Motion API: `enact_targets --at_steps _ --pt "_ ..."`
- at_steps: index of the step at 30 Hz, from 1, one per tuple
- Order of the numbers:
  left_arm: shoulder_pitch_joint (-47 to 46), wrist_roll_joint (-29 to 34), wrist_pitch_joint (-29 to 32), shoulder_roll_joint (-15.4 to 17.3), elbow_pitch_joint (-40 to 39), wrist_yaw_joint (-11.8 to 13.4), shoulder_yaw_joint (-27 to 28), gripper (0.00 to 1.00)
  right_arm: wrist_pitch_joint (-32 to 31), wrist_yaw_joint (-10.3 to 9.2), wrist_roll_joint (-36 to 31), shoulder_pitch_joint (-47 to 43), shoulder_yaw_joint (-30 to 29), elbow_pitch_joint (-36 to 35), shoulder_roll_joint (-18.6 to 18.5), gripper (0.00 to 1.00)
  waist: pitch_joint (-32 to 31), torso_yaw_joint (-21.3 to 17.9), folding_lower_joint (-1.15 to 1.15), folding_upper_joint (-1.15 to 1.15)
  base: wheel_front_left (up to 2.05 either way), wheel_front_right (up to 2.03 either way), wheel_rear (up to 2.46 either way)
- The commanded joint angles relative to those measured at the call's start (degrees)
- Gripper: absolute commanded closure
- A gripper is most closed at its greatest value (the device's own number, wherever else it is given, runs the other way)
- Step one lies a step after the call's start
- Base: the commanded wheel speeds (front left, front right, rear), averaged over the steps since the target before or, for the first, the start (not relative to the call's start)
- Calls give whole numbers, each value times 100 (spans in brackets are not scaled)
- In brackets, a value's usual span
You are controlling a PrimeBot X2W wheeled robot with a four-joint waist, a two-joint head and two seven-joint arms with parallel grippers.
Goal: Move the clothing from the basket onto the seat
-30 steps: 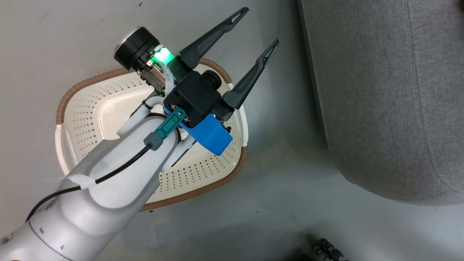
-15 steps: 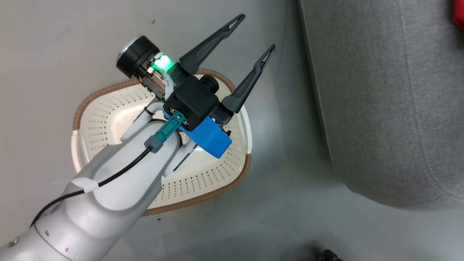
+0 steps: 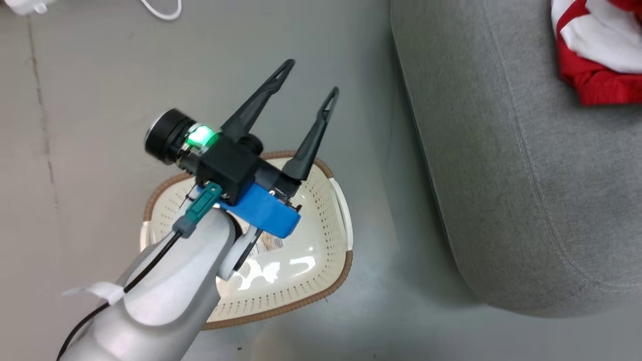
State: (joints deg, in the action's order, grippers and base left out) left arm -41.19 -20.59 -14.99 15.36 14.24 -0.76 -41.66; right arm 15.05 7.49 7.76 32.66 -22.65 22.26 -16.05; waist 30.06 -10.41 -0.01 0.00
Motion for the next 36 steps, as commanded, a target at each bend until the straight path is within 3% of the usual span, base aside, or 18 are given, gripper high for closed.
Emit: enact_targets --at_steps 1,8,14,25,36 --pt "197 -26 -25 -16 -63 47 172 0 19 2 0 -222 91 -200 87 0 -349 114 1 0 0 0 0" --pt "983 133 -26 -70 -294 166 1026 0 19 1 38 -798 604 -915 454 0 -885 345 1 0 0 0 0" --pt "1562 308 -27 -206 -427 104 1729 0 19 2 59 -1179 1003 -1315 731 0 -1262 624 1 0 0 0 0" --pt "2477 699 -23 -604 -521 -71 2882 0 19 2 78 -1794 1527 -1496 998 0 -1808 1134 1 0 0 0 0" --pt "3213 938 -23 -970 -411 -273 3711 0 19 2 -41 -2324 1592 -1527 1187 0 -2279 1315 1 0 0 0 0"
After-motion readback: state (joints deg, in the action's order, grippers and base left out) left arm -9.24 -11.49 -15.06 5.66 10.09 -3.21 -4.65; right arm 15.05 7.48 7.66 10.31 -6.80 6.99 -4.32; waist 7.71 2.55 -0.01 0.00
